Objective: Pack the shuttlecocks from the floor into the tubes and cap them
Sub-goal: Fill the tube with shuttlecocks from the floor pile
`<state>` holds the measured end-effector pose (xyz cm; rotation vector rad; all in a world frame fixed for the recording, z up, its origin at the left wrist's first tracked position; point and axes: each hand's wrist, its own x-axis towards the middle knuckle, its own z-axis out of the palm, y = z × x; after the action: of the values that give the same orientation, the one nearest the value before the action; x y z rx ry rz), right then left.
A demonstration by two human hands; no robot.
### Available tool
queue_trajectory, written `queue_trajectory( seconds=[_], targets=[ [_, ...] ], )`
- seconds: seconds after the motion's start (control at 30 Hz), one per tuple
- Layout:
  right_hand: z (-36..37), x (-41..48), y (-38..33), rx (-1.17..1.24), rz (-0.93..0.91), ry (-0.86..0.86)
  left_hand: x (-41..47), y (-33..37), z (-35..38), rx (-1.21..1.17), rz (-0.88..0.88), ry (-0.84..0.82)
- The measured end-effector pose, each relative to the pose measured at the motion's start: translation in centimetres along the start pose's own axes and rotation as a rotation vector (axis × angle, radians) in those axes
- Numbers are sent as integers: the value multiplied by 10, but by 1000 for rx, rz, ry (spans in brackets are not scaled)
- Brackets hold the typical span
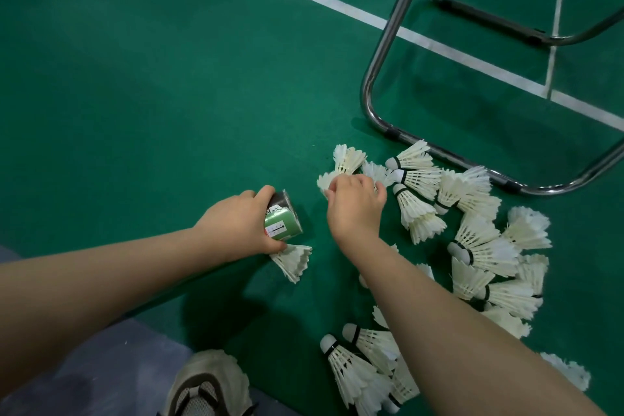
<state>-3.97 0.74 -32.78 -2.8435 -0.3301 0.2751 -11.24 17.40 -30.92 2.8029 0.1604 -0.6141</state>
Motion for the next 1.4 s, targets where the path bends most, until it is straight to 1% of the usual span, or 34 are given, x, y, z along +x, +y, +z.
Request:
queue_trajectory(
  seconds=[0.17, 0.23, 0.3, 0.37, 0.4, 0.47, 0.57, 0.63, 0.67, 0.73, 0.77, 0.8, 0.83, 0.87, 0.9, 0.93, 0.97, 1.0, 1.03, 1.07, 1.17, 1.23, 1.3, 1.4],
  targets=[
    [-15, -20, -8, 461, 127, 326, 4, 3, -4, -27, 1, 9],
    [-15, -27, -15, 613, 171, 365, 3, 6, -5, -28, 5, 15],
    [-15, -33, -21, 704, 187, 375, 2, 9, -5, -22, 12, 22],
    [-15, -38, -25, 766, 202, 333, 1, 13, -4, -16, 16, 28],
    [-14, -40, -26, 798, 217, 272, 1, 15, -5, -18, 17, 31],
    [-14, -43, -29, 915, 245, 79, 0, 19, -6, -33, 23, 39],
    [-17, -46, -29, 1169, 233, -280, -2, 22, -10, -52, 37, 59],
    [-20, -44, -22, 1237, 197, -506, -4, 21, -12, -33, 51, 58],
    [-21, -42, -17, 1222, 157, -614, -5, 22, -12, -10, 64, 47],
    [-23, -41, -8, 1087, 65, -853, -8, 23, -12, 74, 118, 19],
    [-23, -41, -9, 1029, 50, -950, -10, 24, -12, 118, 149, 9],
    [-23, -41, -11, 1014, 69, -986, -10, 25, -12, 147, 170, 12],
    [-23, -41, -15, 1061, 112, -945, -9, 26, -13, 154, 177, 24],
    [-22, -43, -21, 1151, 187, -805, -7, 26, -15, 140, 169, 43],
    [-20, -44, -27, 1263, 296, -578, -4, 27, -19, 109, 150, 65],
    [-20, -46, -31, 1341, 391, -311, 0, 26, -23, 66, 125, 85],
    [-20, -50, -33, 1330, 459, -83, 4, 25, -27, 16, 95, 101],
    [-20, -55, -33, 1233, 478, 42, 6, 23, -30, -28, 66, 114],
    [-17, -58, -29, 1106, 470, 67, 8, 19, -32, -60, 44, 125],
    [-14, -63, -25, 977, 450, 16, 9, 14, -34, -77, 26, 132],
    [-1, -72, -20, 676, 467, -272, 8, 3, -31, -59, -4, 126],
    [8, -77, -20, 552, 484, -394, 6, 0, -27, -40, -7, 109],
    [16, -78, -22, 508, 469, -444, 5, 0, -24, -44, -2, 102],
    [21, -78, -30, 617, 477, -469, 3, 2, -24, -51, 0, 107]
  ],
)
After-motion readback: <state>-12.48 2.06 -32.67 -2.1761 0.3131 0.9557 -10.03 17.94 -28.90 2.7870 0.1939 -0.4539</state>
